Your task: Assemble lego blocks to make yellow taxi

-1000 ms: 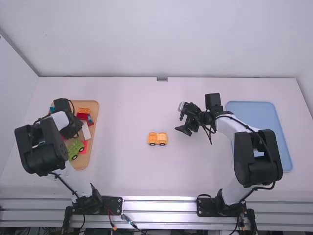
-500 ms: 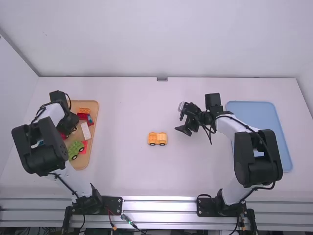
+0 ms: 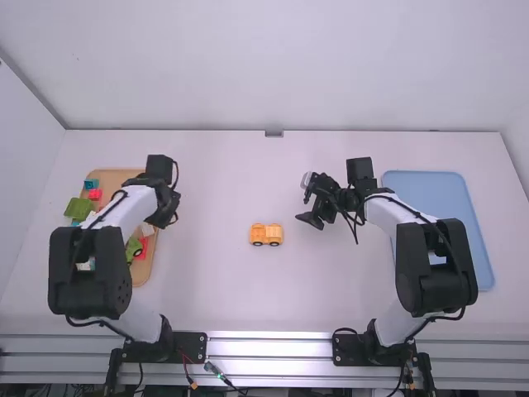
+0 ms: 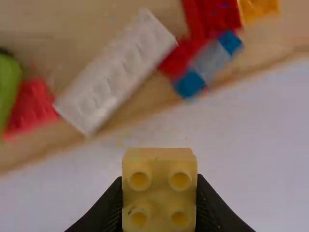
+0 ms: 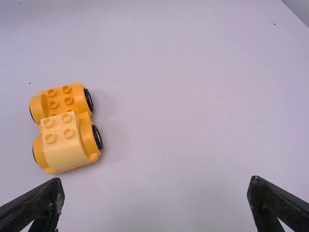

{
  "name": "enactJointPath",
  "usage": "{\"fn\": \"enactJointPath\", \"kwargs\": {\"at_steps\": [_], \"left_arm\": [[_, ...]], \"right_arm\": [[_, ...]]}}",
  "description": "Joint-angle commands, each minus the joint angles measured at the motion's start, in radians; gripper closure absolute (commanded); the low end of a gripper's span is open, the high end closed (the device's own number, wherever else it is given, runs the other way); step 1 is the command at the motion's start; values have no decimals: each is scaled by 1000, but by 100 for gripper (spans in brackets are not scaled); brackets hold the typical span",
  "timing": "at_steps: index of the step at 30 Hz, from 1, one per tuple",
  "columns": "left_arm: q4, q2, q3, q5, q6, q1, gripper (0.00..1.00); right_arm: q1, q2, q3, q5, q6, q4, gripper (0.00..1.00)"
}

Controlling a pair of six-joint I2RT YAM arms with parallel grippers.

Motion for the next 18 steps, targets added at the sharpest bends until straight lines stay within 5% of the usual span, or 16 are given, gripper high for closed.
{"fn": "enactJointPath", "kwargs": {"at_steps": [1, 4, 9, 18], "left_arm": [[-9, -10, -25, 24, -164, -78, 98], [-28, -9, -26, 35, -210, -162, 98], [-133, -3, -26, 34, -615, -283, 98], [-60, 57, -8, 36, -607, -383, 97]], "right_arm": [[1, -28, -11, -6, 3, -2, 1], [1, -28, -11, -6, 4, -2, 1], [1, -28, -11, -6, 3, 1, 1], [1, -28, -11, -6, 3, 0, 1]]}}
